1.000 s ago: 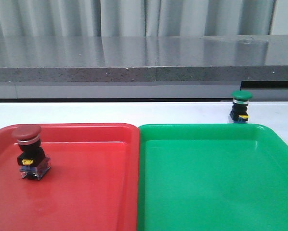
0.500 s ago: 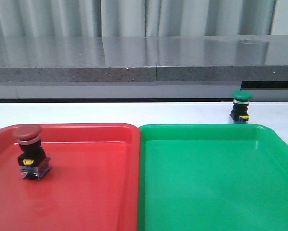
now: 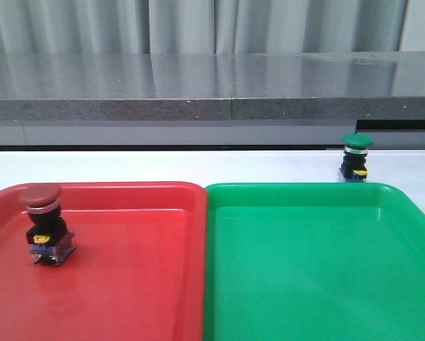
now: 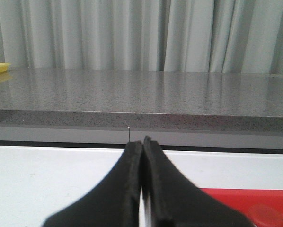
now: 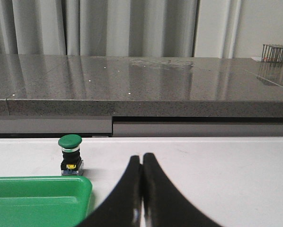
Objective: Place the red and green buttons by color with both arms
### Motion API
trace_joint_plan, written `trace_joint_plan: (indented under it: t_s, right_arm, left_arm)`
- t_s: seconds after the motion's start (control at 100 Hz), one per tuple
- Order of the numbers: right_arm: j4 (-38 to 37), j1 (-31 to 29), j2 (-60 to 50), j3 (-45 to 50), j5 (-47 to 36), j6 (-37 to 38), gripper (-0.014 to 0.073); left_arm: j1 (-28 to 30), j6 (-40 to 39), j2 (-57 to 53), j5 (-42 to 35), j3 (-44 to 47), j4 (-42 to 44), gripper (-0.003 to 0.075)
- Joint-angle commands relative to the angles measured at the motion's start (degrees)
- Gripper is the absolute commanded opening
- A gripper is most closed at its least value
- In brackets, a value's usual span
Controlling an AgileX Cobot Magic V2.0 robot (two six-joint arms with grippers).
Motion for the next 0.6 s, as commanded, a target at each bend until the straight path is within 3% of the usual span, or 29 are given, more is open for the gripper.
trace_joint_plan:
  t_s: [0.0, 0.34, 0.59]
  right_arm:
    - [-0.03, -0.22, -0.22, -2.62, -2.87, -0.26, -0.0063]
    - [-0.27, -0.22, 2.85, -18.72, 19.58, -0.26, -0.0063]
    - [-0.27, -0.22, 13.55, -32.14, 25.62, -0.26, -0.0063]
  left_arm:
    - [-0.07, -0.51, -1.85, -4.77, 0.73, -0.45, -0.0020]
    - [-0.07, -0.51, -1.85, -4.77, 0.73, -0.45, -0.0020]
    - [-0.07, -0.51, -1.85, -4.77, 0.73, -0.45, -0.0020]
